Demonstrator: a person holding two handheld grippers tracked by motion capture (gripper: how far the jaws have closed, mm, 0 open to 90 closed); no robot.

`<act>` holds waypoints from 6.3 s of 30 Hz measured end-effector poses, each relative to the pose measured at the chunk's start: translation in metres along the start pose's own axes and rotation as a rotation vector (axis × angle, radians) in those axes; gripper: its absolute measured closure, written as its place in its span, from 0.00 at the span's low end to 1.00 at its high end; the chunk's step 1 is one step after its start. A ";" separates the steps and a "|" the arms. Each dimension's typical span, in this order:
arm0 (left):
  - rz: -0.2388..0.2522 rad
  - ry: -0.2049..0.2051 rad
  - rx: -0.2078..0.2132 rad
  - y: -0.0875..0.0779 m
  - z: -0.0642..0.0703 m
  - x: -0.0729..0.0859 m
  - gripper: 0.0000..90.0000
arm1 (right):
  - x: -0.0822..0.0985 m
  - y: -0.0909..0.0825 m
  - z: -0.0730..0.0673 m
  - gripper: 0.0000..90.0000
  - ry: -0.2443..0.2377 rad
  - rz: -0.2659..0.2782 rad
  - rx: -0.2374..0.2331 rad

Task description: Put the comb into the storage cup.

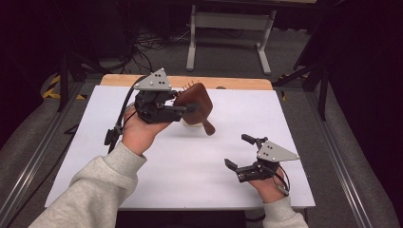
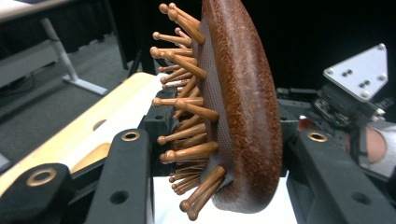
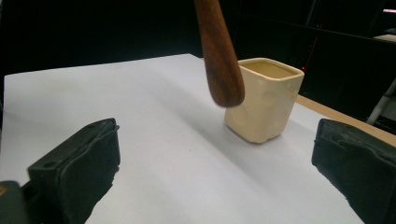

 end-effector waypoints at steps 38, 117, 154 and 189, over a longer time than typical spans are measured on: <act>0.030 -0.014 -0.180 0.008 -0.040 -0.033 0.63 | 0.010 -0.013 0.009 0.02 0.026 -0.007 0.013; -0.071 -0.156 -0.328 0.068 -0.093 0.030 0.60 | 0.016 -0.013 0.013 0.02 0.053 -0.013 0.002; -0.123 -0.084 -0.300 0.081 -0.087 0.050 0.37 | 0.016 -0.013 0.012 0.02 0.055 -0.017 -0.005; 0.157 0.005 -0.142 0.004 -0.049 0.022 0.01 | 0.013 -0.007 0.015 0.02 0.057 -0.013 -0.011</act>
Point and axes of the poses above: each handheld gripper's, and its own axes: y roughly forward along the jaws, x roughly out of its underside, z roughly to its right, the point moved 7 cm from there along y, roughly forward along the jaws, and after that the axes turned 1 degree about -y, right-handed, at the moved point
